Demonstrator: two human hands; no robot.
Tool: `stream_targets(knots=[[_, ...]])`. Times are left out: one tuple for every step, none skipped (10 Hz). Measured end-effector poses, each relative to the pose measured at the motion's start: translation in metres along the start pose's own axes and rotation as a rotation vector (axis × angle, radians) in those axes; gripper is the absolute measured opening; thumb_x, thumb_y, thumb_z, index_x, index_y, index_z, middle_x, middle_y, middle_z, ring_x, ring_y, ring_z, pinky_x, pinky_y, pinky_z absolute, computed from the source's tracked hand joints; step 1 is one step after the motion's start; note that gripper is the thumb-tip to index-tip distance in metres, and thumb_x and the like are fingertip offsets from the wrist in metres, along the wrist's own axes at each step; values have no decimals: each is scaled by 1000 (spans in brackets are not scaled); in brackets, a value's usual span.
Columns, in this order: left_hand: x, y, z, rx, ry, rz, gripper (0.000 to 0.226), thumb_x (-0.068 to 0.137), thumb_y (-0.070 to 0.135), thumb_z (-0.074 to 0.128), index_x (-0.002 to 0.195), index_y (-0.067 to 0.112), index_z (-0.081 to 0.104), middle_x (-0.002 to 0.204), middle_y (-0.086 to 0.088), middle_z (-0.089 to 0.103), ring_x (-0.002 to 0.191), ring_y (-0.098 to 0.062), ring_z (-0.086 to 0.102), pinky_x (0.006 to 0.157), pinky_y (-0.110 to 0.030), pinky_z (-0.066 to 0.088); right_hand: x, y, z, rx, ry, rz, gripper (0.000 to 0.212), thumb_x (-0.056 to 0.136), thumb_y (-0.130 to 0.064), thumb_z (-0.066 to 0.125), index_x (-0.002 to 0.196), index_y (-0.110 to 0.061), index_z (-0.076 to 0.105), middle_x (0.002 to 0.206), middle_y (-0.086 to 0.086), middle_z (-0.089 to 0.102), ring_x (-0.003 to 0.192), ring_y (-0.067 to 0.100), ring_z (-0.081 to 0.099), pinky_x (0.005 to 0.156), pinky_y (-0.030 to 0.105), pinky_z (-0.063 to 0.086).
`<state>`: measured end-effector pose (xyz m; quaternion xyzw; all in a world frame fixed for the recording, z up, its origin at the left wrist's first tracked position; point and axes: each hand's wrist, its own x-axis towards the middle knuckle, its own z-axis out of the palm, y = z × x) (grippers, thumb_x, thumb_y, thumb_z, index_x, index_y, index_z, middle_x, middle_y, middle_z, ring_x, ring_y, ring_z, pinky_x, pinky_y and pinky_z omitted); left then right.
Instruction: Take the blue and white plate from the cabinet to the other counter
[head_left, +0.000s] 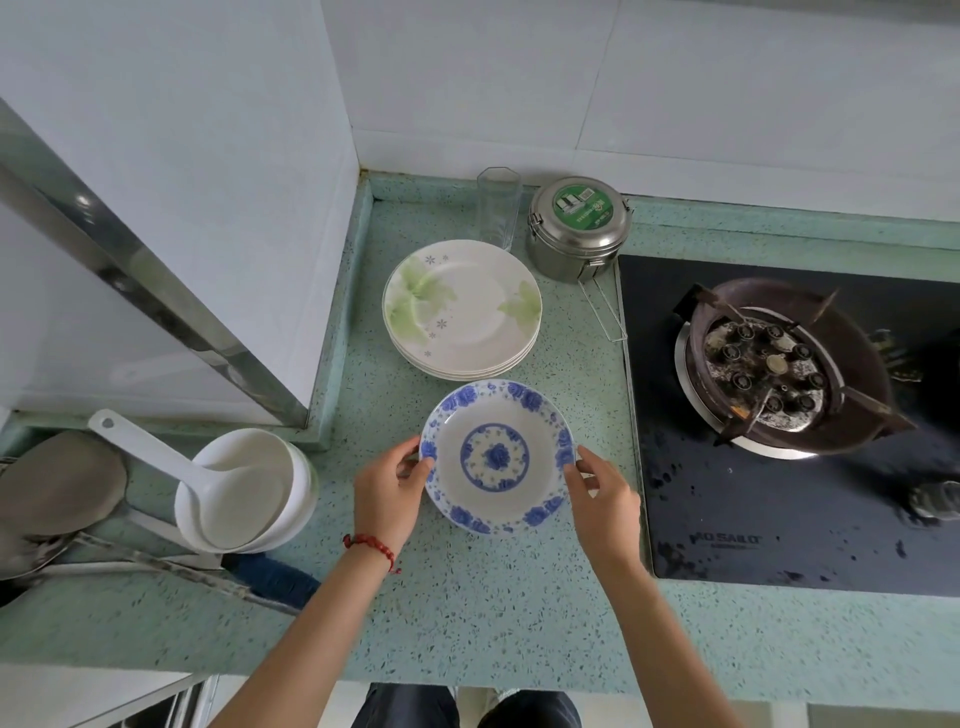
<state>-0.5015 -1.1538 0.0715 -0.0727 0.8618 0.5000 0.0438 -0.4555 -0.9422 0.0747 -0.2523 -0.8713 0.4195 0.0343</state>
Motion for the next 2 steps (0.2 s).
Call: stream_targets(knots=[[-8, -3, -9, 165, -37, 171, 28, 84, 14, 61, 110, 3, 61, 106, -17, 68, 90, -26, 65, 74, -30, 52, -14, 1, -2, -93, -4, -62, 32, 90, -19, 53, 120, -11, 55, 113, 7, 65, 86, 15, 60, 72, 29, 50], [-20, -12, -13, 383, -100, 319, 32, 84, 16, 61, 113, 1, 58, 113, -19, 64, 103, -31, 60, 84, -38, 52, -28, 6, -2, -199, 26, -140, 33, 90, -21, 52, 122, -11, 53, 124, 5, 60, 110, 22, 56, 82, 33, 48]])
